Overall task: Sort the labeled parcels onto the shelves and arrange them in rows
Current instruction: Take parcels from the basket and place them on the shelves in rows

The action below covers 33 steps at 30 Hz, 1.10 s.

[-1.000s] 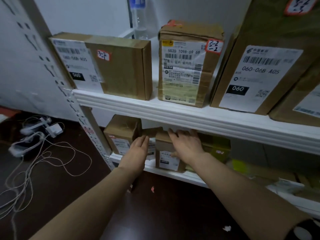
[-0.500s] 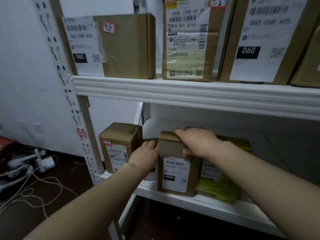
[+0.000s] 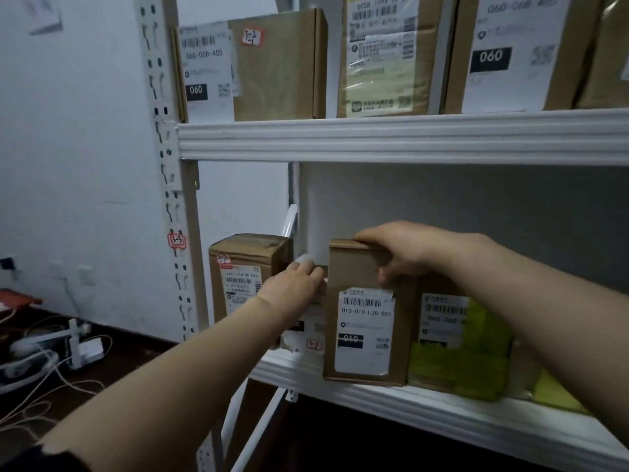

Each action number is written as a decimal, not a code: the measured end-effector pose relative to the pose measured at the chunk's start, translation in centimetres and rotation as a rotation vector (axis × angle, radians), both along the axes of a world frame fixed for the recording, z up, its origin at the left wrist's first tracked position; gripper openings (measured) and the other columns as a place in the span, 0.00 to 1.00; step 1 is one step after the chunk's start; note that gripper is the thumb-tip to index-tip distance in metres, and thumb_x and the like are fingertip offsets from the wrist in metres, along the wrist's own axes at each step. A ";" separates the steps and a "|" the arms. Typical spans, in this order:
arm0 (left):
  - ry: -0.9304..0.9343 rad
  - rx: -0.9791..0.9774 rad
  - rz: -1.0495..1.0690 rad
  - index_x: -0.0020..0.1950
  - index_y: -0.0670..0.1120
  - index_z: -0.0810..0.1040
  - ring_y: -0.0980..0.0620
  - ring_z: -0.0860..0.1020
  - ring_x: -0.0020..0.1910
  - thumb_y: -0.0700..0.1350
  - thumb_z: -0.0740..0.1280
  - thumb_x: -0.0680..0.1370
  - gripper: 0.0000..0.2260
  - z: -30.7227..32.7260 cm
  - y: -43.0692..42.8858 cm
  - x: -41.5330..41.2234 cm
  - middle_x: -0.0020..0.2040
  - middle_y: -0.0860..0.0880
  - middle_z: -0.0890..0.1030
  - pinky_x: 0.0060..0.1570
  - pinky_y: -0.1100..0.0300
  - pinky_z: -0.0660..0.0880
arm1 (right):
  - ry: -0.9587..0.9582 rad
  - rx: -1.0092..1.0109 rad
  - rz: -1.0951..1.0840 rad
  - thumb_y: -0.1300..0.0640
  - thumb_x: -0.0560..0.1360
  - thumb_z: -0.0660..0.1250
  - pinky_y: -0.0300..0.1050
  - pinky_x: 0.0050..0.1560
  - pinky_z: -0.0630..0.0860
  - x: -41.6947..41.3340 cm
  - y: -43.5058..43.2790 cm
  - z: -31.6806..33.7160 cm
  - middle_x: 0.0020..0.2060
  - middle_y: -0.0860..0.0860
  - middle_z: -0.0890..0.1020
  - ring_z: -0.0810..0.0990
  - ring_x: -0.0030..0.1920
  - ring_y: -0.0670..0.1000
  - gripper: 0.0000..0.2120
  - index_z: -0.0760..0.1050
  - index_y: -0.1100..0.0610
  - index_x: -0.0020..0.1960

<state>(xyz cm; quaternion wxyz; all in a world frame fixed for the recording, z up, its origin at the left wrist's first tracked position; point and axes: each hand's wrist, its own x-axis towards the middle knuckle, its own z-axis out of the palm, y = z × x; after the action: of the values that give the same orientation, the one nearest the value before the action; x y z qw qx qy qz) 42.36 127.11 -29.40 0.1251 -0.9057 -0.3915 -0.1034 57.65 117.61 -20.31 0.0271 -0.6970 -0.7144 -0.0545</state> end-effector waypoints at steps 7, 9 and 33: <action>-0.015 0.040 -0.027 0.67 0.43 0.65 0.45 0.68 0.67 0.35 0.65 0.77 0.21 -0.7 0.1 -0.8 0.67 0.44 0.68 0.61 0.54 0.71 | 0.060 -0.004 -0.008 0.60 0.72 0.71 0.47 0.53 0.71 0.4 -0.5 -0.4 0.56 0.51 0.78 0.75 0.53 0.51 0.24 0.71 0.52 0.66; 0.017 0.026 -0.035 0.68 0.42 0.65 0.44 0.68 0.68 0.34 0.63 0.77 0.20 -0.2 -0.1 -0.8 0.68 0.44 0.69 0.63 0.54 0.69 | 0.040 -0.002 -0.018 0.60 0.72 0.71 0.47 0.53 0.71 0.4 -0.3 -0.5 0.57 0.51 0.78 0.75 0.55 0.52 0.24 0.71 0.53 0.67; -0.091 -0.221 -0.007 0.67 0.44 0.67 0.46 0.74 0.61 0.42 0.67 0.75 0.21 1.1 -0.1 -1.6 0.63 0.45 0.74 0.55 0.59 0.72 | -0.057 0.019 -0.130 0.59 0.75 0.68 0.48 0.60 0.70 -0.3 1.3 -0.8 0.65 0.54 0.72 0.72 0.63 0.55 0.27 0.63 0.53 0.71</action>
<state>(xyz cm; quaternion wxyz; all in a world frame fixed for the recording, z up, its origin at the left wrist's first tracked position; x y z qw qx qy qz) 40.78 127.01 -28.27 0.0059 -0.9098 -0.4025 -0.1011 57.38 118.88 -21.09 0.0096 -0.7400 -0.6675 -0.0828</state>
